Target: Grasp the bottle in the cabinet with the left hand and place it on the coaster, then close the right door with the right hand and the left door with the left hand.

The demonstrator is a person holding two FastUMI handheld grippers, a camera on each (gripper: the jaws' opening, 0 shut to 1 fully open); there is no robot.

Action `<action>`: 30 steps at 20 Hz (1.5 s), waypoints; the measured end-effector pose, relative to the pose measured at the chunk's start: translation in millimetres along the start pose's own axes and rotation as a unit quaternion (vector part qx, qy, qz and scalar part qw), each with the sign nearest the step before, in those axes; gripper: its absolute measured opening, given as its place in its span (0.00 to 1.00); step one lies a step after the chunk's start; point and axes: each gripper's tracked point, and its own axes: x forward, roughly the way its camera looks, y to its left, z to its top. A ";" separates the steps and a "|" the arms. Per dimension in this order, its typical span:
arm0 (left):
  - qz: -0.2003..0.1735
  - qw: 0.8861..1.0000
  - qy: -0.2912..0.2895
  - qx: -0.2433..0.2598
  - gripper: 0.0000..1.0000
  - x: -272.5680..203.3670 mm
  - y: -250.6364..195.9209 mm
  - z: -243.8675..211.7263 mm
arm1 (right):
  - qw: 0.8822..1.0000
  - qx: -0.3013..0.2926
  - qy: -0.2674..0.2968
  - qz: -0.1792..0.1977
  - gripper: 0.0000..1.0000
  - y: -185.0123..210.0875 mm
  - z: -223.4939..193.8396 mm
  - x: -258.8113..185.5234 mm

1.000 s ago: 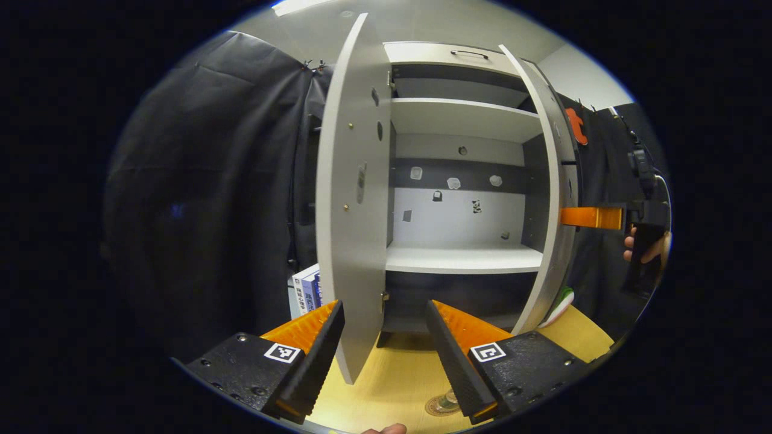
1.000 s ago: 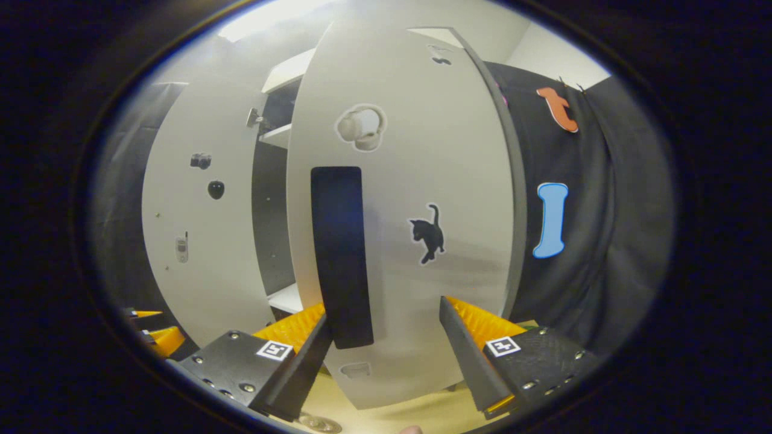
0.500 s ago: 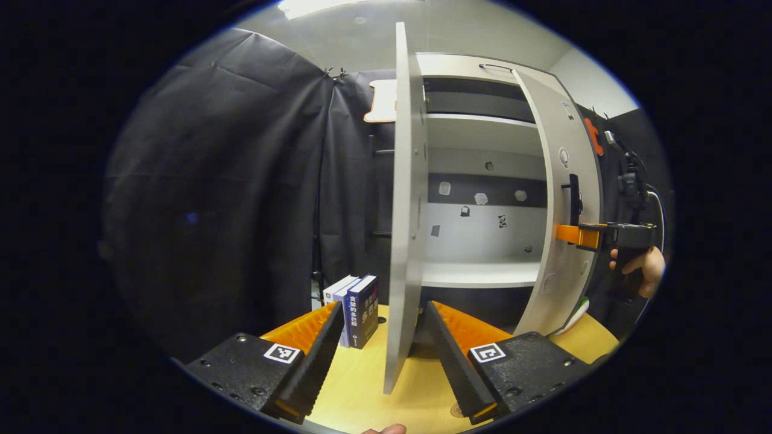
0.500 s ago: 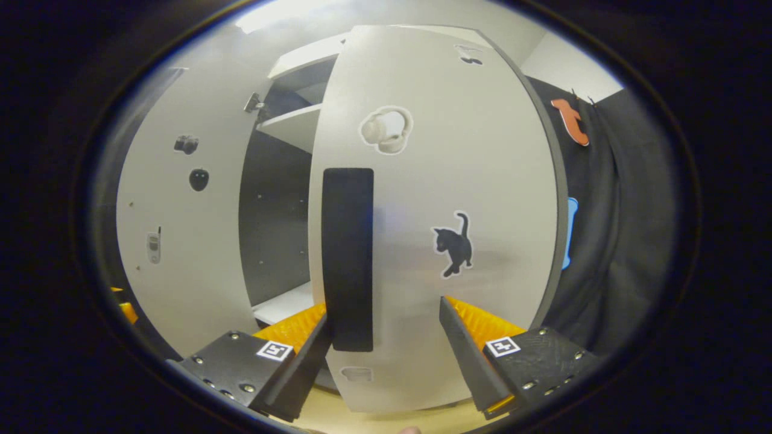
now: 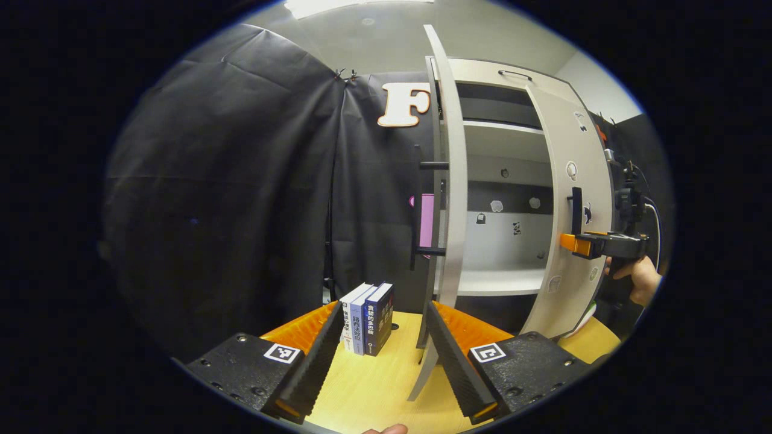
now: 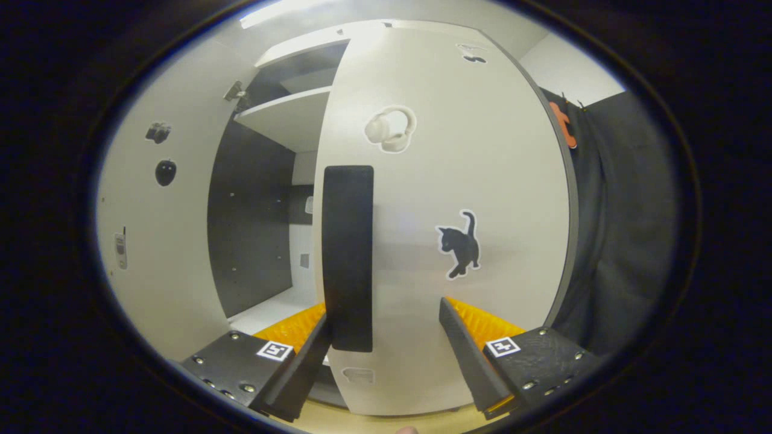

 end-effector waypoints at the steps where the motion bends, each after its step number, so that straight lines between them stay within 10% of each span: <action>1: -0.001 1.000 0.001 -0.006 0.87 2.0 3.0 2.3 | 1.000 -0.001 -0.002 -0.006 1.00 0.1 -0.4 0.7; 30: -0.145 0.988 -0.037 0.024 0.89 51.3 -15.5 59.5 | 0.999 -0.011 0.008 -0.046 1.00 -7.0 -10.4 -60.2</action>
